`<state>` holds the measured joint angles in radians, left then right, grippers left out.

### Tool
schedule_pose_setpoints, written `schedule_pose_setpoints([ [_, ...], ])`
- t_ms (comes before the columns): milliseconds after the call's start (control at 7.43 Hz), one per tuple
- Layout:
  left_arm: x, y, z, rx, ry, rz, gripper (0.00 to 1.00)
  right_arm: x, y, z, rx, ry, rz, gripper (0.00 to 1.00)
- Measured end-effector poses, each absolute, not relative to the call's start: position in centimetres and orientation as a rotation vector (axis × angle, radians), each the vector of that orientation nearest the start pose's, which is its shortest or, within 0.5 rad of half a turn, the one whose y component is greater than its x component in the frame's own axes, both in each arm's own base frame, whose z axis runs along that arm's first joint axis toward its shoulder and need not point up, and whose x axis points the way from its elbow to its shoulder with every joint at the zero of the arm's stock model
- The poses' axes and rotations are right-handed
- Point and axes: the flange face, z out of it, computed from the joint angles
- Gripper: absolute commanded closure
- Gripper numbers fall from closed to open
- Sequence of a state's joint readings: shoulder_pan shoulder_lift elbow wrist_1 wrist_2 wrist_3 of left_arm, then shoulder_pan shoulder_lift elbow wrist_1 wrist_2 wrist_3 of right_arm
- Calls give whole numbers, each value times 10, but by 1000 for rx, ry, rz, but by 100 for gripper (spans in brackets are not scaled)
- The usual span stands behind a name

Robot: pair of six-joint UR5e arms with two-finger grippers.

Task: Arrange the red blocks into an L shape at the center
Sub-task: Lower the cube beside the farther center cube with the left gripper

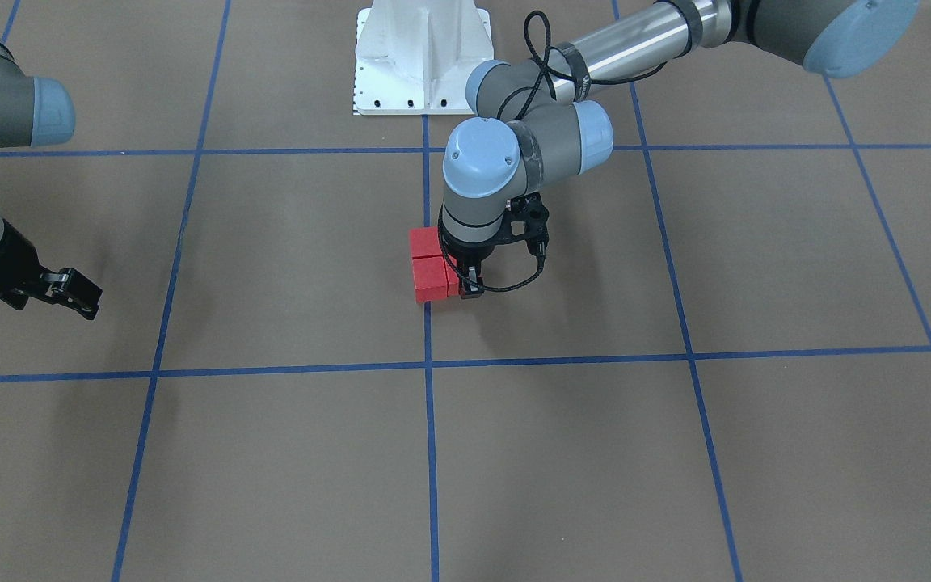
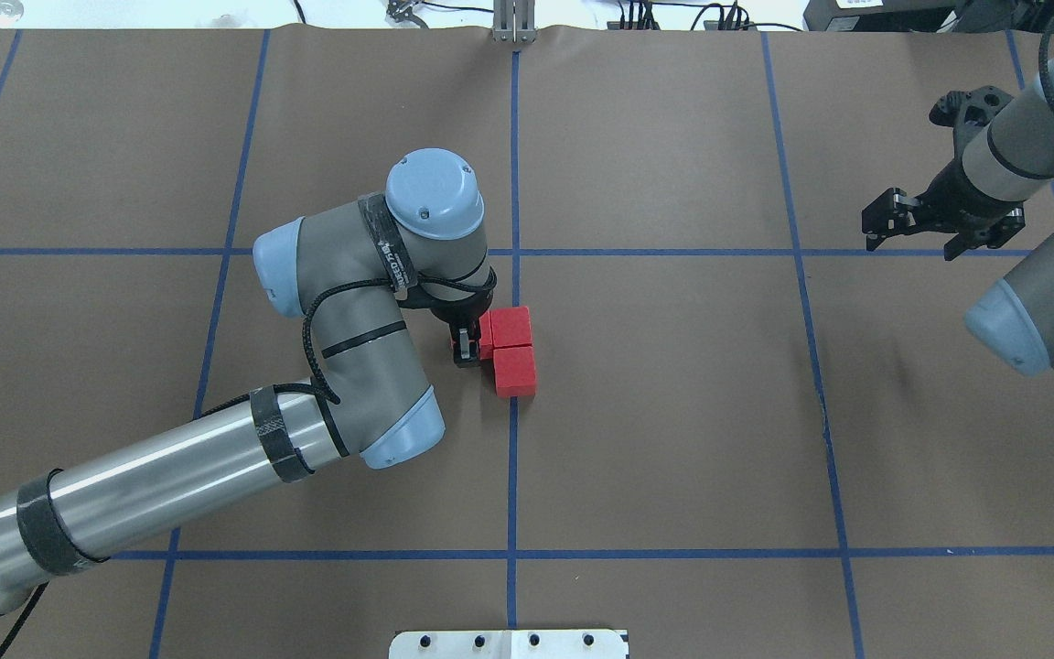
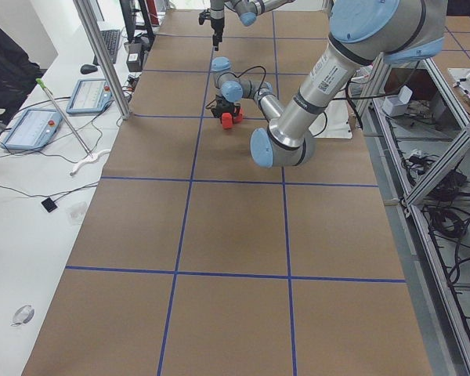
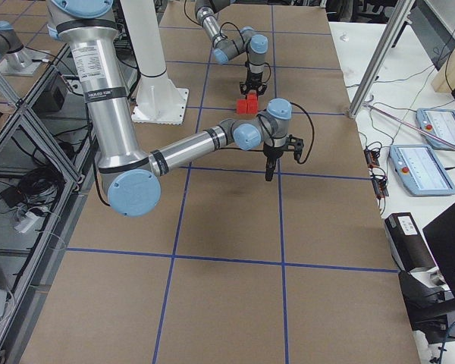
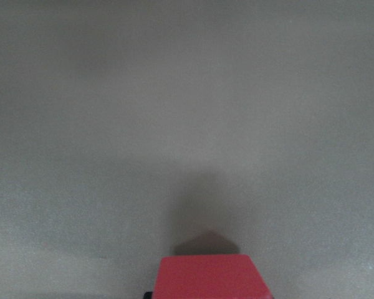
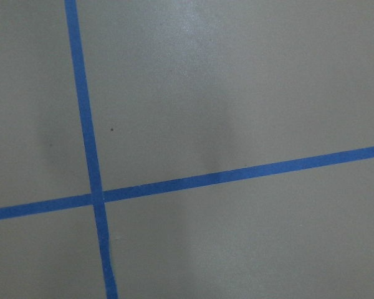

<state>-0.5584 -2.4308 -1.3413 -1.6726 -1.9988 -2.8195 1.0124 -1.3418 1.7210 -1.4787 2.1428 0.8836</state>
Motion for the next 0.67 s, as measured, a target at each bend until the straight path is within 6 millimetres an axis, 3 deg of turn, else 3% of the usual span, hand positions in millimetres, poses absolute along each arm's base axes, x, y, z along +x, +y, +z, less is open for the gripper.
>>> schedule_pose_setpoints([
  [673,608,-489,199,-703,612,-1534,0,-244,-541,460,-26,-725,176,0],
])
